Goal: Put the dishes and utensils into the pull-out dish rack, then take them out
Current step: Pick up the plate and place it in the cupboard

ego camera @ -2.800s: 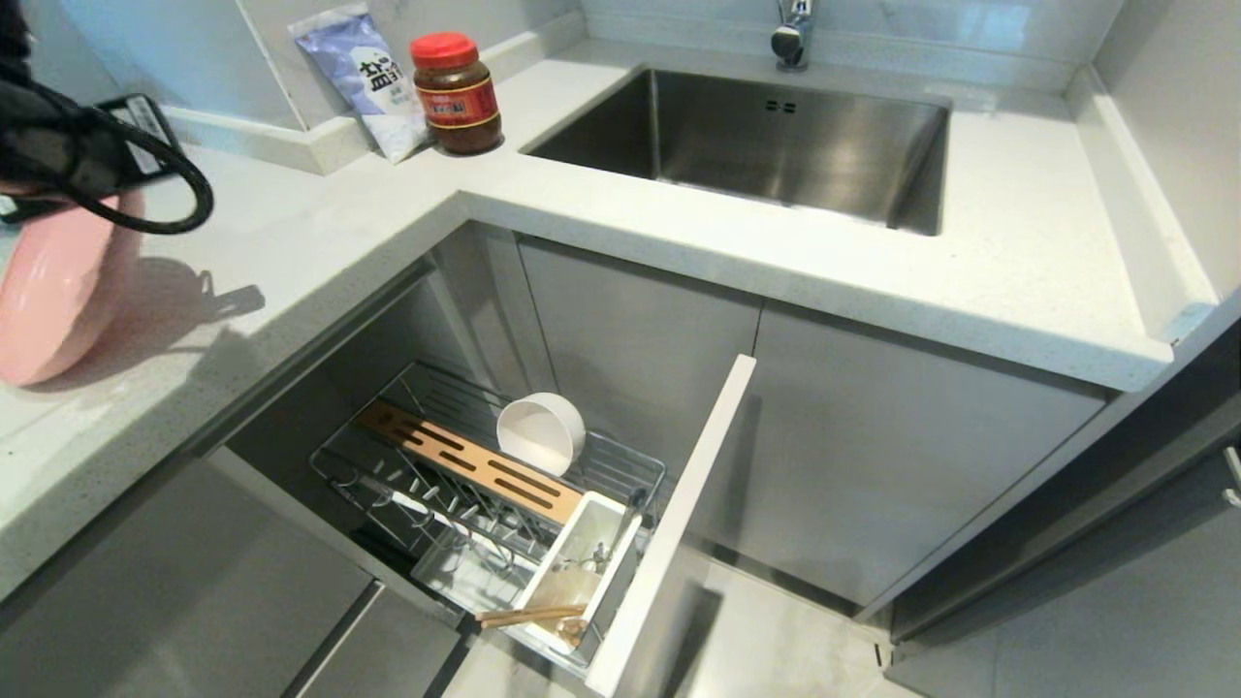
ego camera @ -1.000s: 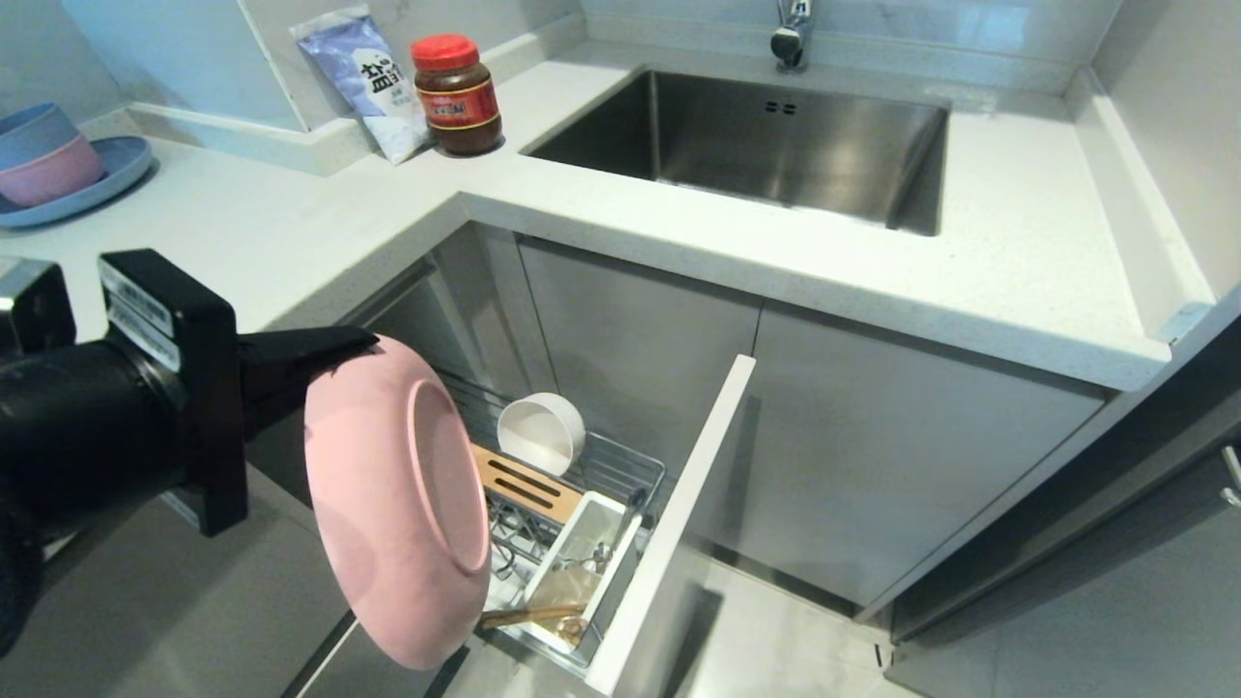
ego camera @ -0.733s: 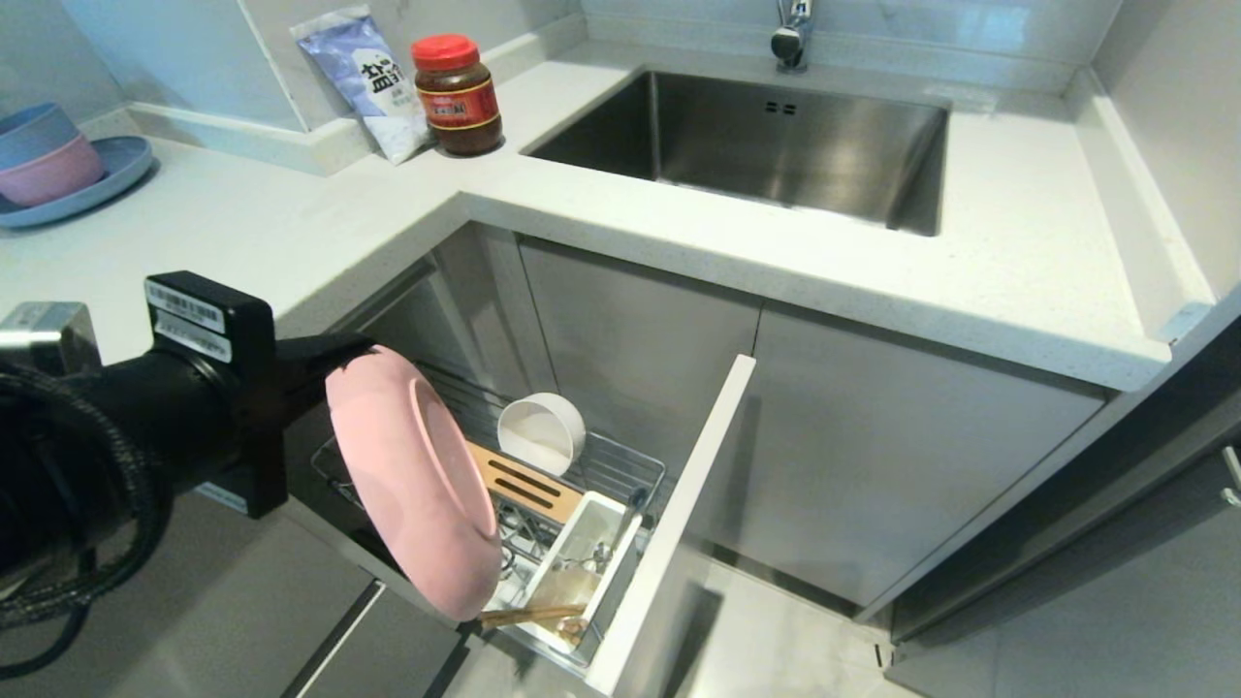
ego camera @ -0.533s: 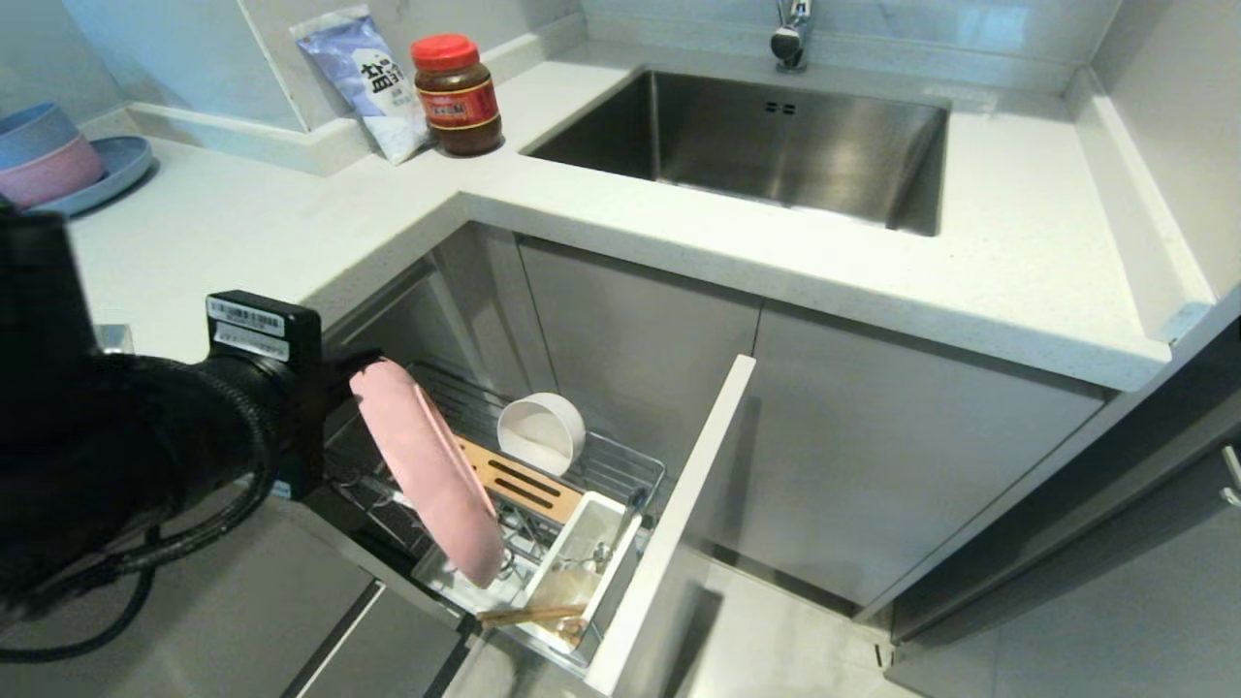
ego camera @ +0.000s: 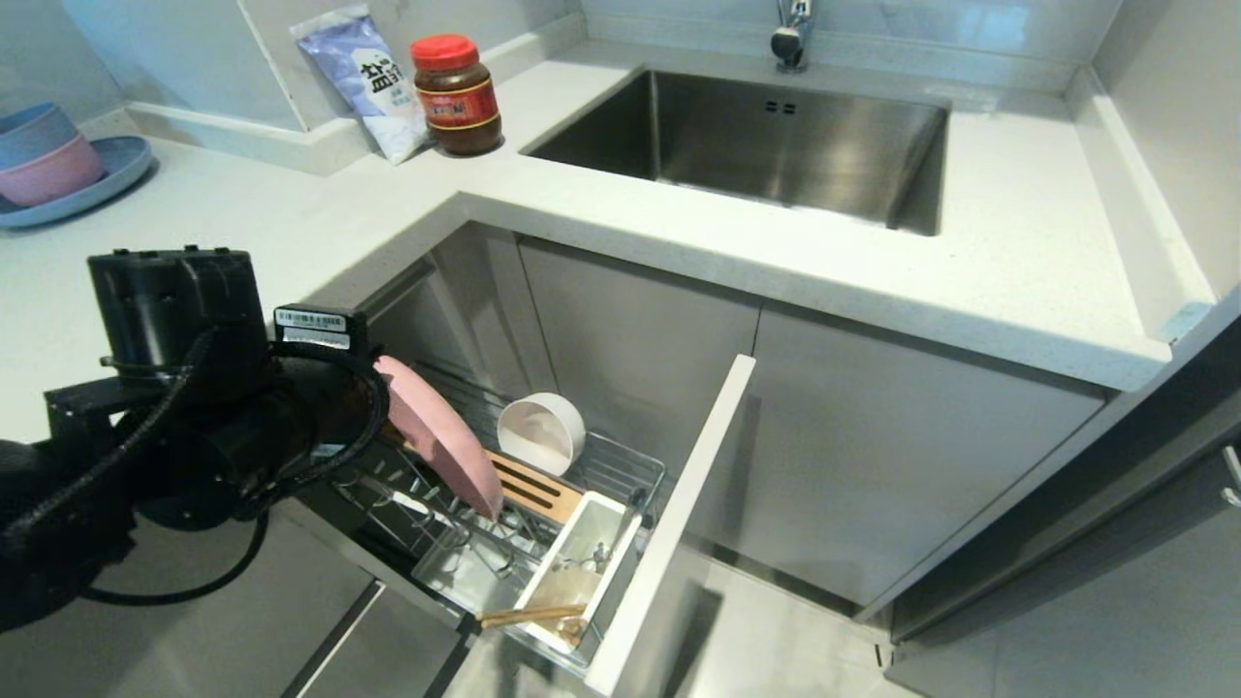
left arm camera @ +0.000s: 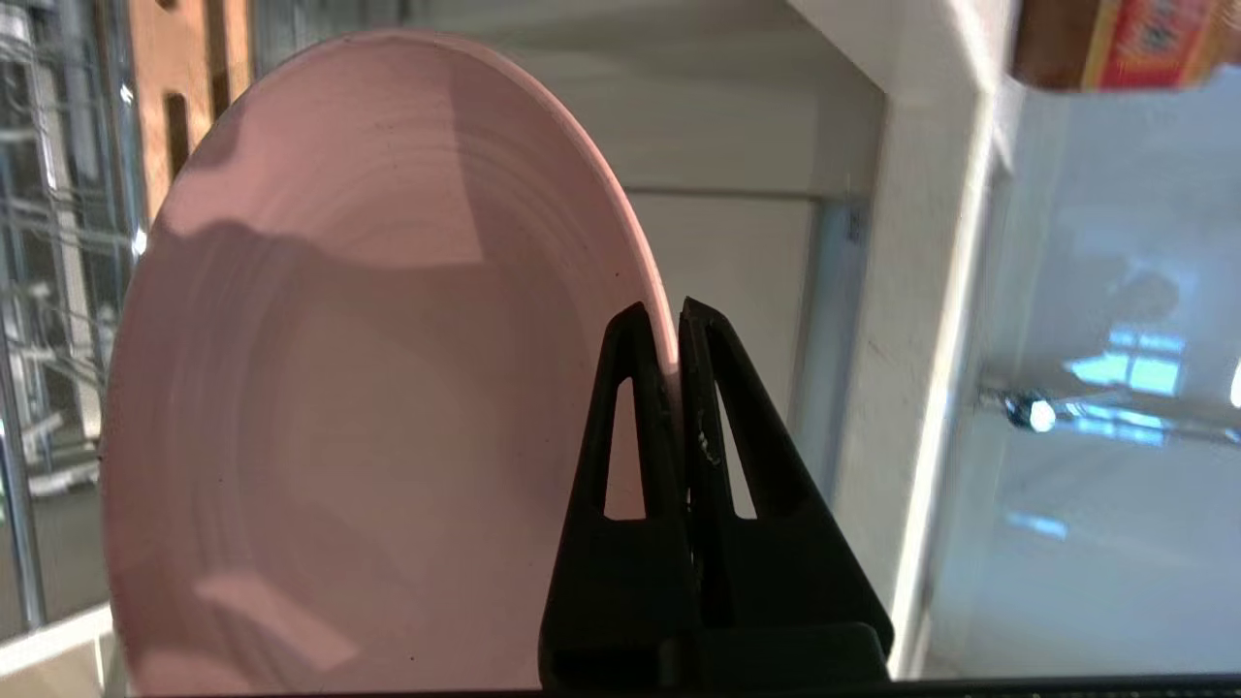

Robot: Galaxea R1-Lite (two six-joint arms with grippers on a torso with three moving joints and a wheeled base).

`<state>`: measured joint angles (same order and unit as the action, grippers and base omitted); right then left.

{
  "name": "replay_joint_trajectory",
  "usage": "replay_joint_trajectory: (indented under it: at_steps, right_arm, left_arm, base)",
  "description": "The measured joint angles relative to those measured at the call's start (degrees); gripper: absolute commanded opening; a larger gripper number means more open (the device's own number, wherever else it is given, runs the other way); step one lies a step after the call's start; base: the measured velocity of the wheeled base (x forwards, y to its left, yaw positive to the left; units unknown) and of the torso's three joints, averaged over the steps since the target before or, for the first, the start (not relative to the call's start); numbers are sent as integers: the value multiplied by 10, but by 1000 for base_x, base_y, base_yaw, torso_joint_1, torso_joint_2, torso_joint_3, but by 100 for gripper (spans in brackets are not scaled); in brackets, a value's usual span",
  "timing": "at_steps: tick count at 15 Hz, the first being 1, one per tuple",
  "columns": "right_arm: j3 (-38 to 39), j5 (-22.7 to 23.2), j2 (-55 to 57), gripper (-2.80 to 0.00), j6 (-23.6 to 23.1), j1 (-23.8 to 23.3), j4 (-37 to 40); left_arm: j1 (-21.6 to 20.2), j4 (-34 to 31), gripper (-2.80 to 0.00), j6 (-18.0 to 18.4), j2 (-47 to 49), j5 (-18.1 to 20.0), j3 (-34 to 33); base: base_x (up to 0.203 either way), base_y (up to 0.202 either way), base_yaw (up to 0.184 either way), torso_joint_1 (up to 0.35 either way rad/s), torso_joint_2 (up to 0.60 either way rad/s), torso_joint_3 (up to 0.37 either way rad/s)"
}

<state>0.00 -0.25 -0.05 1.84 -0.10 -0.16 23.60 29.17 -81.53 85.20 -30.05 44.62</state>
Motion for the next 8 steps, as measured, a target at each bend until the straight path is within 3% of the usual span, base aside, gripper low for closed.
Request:
replay_joint_trajectory:
  at_steps: [8]
  right_arm:
    - [0,0,0,-280,0,0,0]
  left_arm:
    - [-23,74,-280,-1,78,-2,-15]
  base:
    - [0,0,0,0,0,0]
